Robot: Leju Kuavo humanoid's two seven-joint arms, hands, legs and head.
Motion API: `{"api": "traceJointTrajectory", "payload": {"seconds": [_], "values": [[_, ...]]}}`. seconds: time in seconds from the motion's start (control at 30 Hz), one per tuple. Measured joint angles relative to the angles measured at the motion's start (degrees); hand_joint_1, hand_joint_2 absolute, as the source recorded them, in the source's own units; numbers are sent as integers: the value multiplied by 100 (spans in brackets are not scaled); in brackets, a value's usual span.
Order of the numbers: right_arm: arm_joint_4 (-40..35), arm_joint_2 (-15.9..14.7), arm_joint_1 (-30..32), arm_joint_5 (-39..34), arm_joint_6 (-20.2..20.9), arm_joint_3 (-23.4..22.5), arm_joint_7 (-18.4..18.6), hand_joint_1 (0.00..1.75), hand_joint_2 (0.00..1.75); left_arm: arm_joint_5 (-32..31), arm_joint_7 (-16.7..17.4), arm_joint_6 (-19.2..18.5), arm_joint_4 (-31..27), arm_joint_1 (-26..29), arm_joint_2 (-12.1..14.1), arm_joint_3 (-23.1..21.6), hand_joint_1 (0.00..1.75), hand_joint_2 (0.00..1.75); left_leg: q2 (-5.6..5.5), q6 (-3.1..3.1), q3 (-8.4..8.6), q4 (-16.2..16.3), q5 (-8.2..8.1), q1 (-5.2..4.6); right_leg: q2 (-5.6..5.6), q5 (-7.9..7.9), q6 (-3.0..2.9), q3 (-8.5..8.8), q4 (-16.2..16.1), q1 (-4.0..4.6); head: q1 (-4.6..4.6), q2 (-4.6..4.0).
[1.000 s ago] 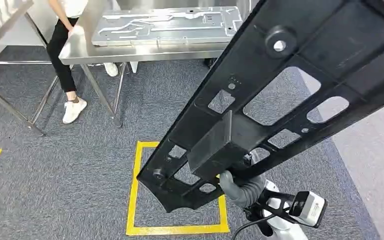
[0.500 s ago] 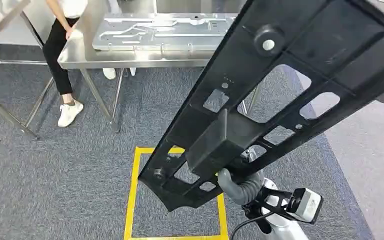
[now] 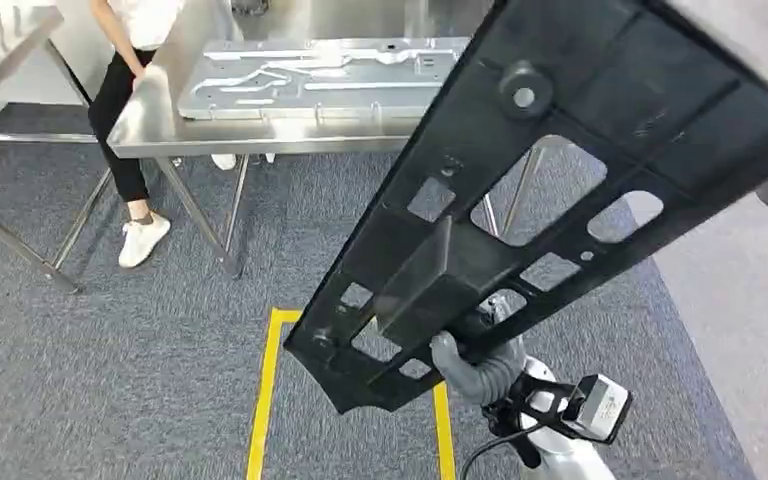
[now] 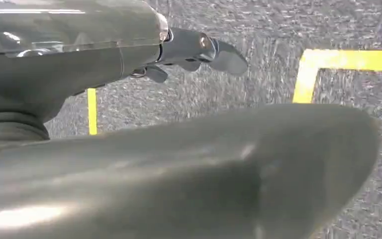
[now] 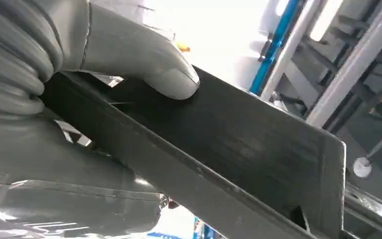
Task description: Take the parts from the cabinet and place them on the table.
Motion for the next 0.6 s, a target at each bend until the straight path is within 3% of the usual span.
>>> {"api": "traceJointTrajectory", "payload": {"seconds": [0.03,0.07,0.1,0.17,0.2,0.23,0.3,0.37,0.4,0.5,0.53,0.57,0.6], "values": [[-2,0,18,4,-9,0,0,175,175,0,0,0,0,18,0,0,0,0,3,-7,-142,119,-36,0,5,-34,4,42,0,1,0,0],[-15,0,30,15,-20,0,2,175,175,0,0,0,0,30,2,2,0,0,6,-23,-169,9,79,0,14,-74,10,94,0,1,0,0],[-42,0,42,33,-53,0,2,175,175,0,0,0,0,28,4,2,0,0,14,-6,-86,-326,345,1,17,-119,27,160,1,-1,0,0],[-116,0,44,87,-88,0,-2,175,175,-4,-7,-2,0,27,13,2,0,0,26,44,247,-1335,1078,2,11,-216,68,287,-1,-3,0,0],[-144,0,41,105,-88,0,-18,175,175,-15,-11,-4,0,34,13,4,0,0,28,78,259,-1500,1076,-17,14,-254,103,325,17,14,2,0],[-179,0,48,120,-88,0,-37,175,175,-33,-13,-9,0,25,13,2,0,0,36,126,252,-1488,823,-49,32,-264,138,298,14,18,0,0],[-267,0,74,116,-37,0,-85,175,175,-37,-15,-7,0,46,15,4,0,0,24,218,275,-1522,1000,-40,31,-267,235,330,85,29,2,0],[-343,0,79,78,59,0,-107,175,175,-35,-15,-9,0,39,15,4,0,0,16,288,425,-1555,987,-20,16,-337,290,350,167,8,2,0],[-378,0,66,68,90,2,-107,175,175,-33,-17,-11,0,23,20,4,0,0,17,322,471,-1554,964,-20,6,-403,318,248,387,1,2,0],[-417,0,62,44,155,7,-105,175,175,2,-42,-15,0,3,22,9,0,0,16,361,528,-1554,875,-37,-8,-890,332,-540,1583,-5,2,0],[-428,0,74,29,157,11,-103,175,175,9,-46,-13,0,10,22,13,0,0,15,363,562,-1554,836,-45,-10,-956,339,-760,1836,-5,2,0],[-441,0,76,11,157,13,-101,175,175,9,-50,-15,0,20,22,20,0,0,12,362,616,-1554,793,-53,-10,-850,324,-838,1797,-3,2,0],[-452,0,76,-2,157,15,-98,175,175,11,-52,-15,0,23,22,26,0,0,7,359,681,-1554,745,-64,-10,-613,294,-779,1500,2,2,0]]}}
